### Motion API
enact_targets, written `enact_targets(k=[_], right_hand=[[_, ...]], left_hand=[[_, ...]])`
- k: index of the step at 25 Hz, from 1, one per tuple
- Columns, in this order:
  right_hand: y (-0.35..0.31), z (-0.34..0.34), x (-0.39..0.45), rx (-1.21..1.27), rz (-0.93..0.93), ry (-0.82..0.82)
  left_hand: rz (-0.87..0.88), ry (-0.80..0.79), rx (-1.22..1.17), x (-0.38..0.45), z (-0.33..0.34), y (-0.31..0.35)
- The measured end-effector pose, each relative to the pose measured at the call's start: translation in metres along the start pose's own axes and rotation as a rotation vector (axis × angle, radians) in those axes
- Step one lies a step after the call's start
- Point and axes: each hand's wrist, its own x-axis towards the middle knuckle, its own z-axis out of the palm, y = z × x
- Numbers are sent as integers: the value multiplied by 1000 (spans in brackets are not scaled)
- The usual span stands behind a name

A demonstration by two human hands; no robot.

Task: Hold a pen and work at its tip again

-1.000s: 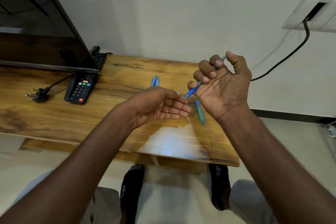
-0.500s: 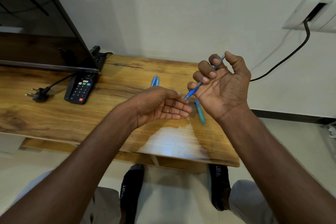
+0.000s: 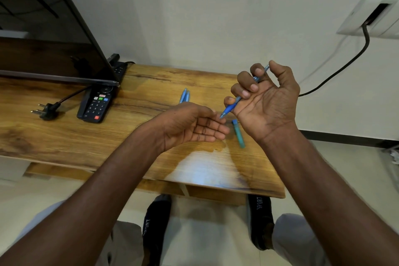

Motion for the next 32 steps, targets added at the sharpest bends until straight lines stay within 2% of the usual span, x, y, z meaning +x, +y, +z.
enact_targets(k=[5, 12, 18, 21, 32], right_hand=[[-1, 2, -1, -32, -24, 32], [-1, 11, -5, -88, -46, -7], [2, 31, -17, -454, -229, -86], [1, 32, -18, -407, -189, -126], [-2, 23, -11, -217, -87, -38]], left_hand=[[2, -1, 2, 0, 0, 0], [-1, 8, 2, -1, 1, 1], [-12, 18, 11, -1, 0, 1], [-20, 16, 6, 0, 0, 1], [-24, 19, -10, 0, 0, 0]])
